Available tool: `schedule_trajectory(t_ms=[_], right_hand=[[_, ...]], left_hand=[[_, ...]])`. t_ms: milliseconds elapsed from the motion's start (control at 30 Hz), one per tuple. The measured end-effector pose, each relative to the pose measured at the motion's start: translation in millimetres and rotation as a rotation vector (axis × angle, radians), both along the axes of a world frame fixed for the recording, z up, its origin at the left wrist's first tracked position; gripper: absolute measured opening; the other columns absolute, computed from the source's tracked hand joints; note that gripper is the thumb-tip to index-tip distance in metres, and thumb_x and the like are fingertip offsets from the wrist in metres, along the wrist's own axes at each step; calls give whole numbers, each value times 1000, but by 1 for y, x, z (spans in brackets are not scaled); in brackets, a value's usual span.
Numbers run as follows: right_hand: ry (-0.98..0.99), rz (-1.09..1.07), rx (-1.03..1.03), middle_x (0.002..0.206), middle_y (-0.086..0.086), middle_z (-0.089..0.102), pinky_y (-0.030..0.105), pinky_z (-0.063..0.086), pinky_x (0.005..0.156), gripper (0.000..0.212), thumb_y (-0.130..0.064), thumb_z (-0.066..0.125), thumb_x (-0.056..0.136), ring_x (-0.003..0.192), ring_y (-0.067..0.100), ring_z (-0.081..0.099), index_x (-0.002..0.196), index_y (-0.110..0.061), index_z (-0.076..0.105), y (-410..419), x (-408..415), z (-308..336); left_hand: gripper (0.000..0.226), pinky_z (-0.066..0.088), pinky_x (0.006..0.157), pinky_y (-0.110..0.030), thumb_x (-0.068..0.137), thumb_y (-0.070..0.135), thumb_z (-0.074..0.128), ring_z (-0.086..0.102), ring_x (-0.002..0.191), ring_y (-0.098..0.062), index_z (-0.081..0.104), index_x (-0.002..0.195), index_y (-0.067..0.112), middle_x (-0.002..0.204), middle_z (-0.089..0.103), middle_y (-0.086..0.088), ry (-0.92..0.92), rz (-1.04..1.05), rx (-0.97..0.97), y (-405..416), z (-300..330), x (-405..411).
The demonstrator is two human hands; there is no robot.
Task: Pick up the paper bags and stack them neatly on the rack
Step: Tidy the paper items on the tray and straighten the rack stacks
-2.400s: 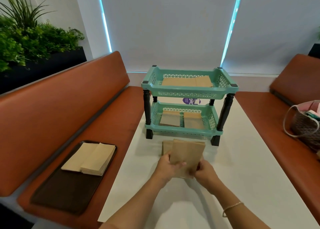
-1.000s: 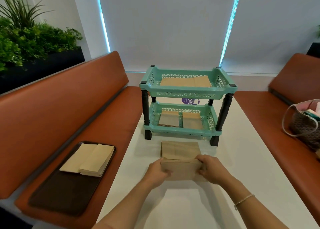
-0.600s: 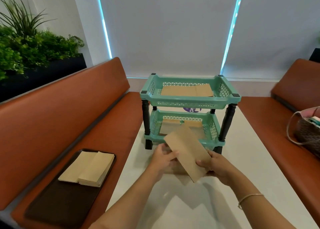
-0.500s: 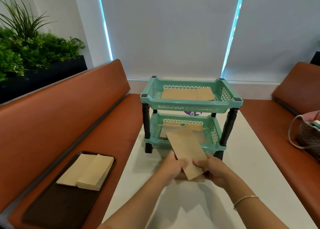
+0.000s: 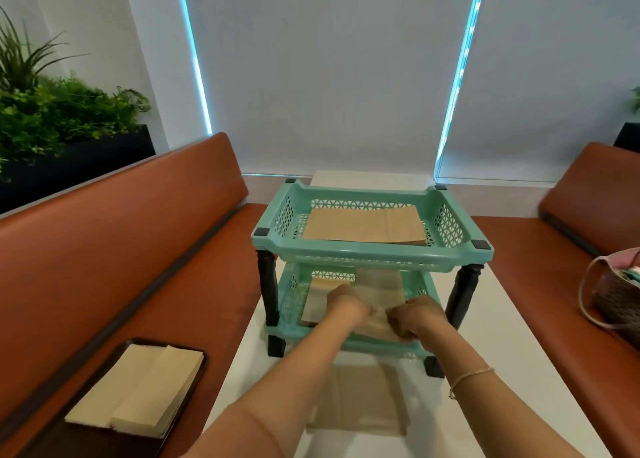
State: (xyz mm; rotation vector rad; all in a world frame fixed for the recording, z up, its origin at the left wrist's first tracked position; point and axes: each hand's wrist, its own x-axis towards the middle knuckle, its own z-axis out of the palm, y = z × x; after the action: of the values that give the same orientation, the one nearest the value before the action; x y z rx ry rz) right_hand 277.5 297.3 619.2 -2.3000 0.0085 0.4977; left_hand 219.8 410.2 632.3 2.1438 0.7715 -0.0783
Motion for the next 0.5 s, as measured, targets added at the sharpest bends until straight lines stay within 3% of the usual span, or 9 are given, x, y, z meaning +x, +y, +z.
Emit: schedule_trajectory(t_ms=[67,100,167,233,267,333,500], right_hand=[[-111,50,-173,67,4,57,21,38,49,31,-26,63,83,61,18,54,59,-12,50,4,10,3],[-151,76,-221,74,4,57,21,40,53,32,-26,61,84,69,19,56,58,-13,47,5,13,3],[-197,126,-289,91,9,60,24,44,74,30,-23,58,84,93,23,61,60,-15,43,7,20,-1],[-225,140,-322,108,12,62,26,44,86,17,-19,56,86,107,24,58,72,-11,53,7,25,-4],[-234,132,-323,113,12,62,25,43,88,12,-17,55,87,109,25,58,85,-7,60,7,27,-6],[-227,102,-321,117,14,61,25,43,87,22,-15,56,87,110,25,57,103,-1,61,8,33,-12],[-212,120,-350,124,14,56,25,42,92,33,-18,54,90,115,25,54,117,-1,52,10,34,-18]], left_hand=[[43,47,94,-26,86,24,68,57,115,-24,56,121,3,126,59,-10,-4,-1,46,-1,-2,16],[44,46,94,-25,85,23,68,56,117,-24,56,122,2,127,58,-11,-11,0,65,-1,-4,21],[47,42,94,-21,86,21,67,52,122,-23,52,126,0,132,53,-13,-26,-2,103,-2,-9,31],[46,40,93,-19,88,20,64,49,123,-23,50,127,-1,133,51,-13,-40,-11,127,-2,-15,39],[42,41,91,-18,89,19,62,51,121,-22,51,125,0,131,52,-12,-34,-13,129,-4,-17,42],[35,43,86,-18,90,19,59,55,116,-20,55,121,3,126,57,-11,-16,-21,133,-6,-21,47],[31,46,87,-23,92,19,56,59,112,-23,59,118,1,122,60,-12,60,-14,130,-10,-31,55]])
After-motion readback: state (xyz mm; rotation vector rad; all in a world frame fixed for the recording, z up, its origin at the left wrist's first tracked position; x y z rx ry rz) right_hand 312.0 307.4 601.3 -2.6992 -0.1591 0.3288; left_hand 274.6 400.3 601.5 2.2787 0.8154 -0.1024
